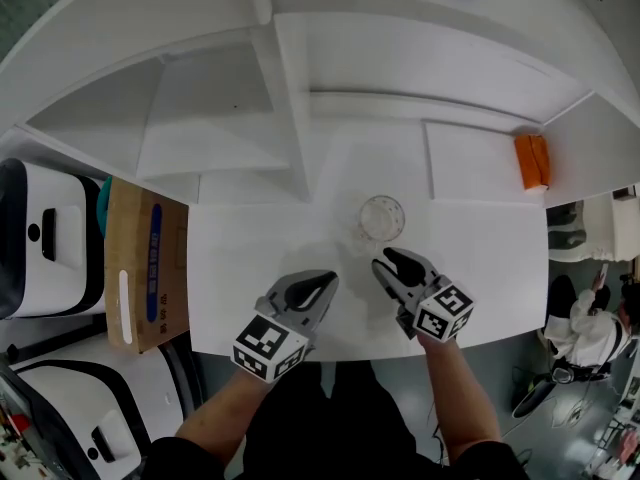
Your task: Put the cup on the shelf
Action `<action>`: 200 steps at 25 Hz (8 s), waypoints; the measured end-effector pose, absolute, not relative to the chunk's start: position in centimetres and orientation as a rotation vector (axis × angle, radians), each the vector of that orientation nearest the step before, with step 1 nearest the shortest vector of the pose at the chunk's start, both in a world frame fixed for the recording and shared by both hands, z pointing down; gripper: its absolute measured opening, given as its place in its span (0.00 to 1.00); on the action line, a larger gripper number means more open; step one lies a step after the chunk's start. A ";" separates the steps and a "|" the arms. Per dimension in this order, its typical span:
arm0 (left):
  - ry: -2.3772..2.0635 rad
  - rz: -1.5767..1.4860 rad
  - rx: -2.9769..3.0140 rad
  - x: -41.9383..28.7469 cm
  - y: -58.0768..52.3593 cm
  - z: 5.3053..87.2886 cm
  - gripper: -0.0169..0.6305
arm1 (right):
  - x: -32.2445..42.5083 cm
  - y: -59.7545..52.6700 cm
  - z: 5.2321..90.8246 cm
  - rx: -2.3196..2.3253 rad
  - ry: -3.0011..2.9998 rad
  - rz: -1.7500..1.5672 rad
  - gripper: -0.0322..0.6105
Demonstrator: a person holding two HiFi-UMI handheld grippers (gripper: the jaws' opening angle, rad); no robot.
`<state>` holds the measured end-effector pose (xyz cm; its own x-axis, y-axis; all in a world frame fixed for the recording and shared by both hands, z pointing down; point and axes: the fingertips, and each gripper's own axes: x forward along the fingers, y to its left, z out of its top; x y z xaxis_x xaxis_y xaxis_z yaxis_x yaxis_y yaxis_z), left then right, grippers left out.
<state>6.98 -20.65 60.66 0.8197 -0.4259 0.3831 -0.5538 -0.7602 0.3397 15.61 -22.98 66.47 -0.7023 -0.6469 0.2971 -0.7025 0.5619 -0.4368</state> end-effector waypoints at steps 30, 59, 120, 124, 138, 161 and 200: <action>-0.853 0.389 2.470 3.8 -21.0 62.7 0.05 | 12.9 -25.9 69.9 1.132 -2.634 0.810 0.11; -1.004 0.272 2.557 6.5 -17.7 51.3 0.05 | 16.7 -21.8 56.6 1.061 -2.736 0.506 0.09; -0.970 0.225 2.774 3.4 -20.1 36.0 0.05 | 11.8 -25.2 14.7 0.815 -3.021 -0.127 0.09; -0.982 0.231 2.764 3.3 -19.9 36.3 0.05 | 11.4 -27.3 14.2 0.824 -3.040 -0.119 0.09; -1.036 0.214 2.726 1.9 -20.5 36.9 0.05 | 8.5 -33.4 14.2 0.838 -3.016 -0.103 0.09; -1.003 0.253 2.717 3.8 -19.9 37.6 0.05 | 17.9 -35.2 16.1 1.107 -2.917 -0.012 0.09; -0.958 0.268 2.707 5.4 -18.8 38.3 0.05 | 20.3 -33.3 18.7 1.172 -2.853 0.172 0.10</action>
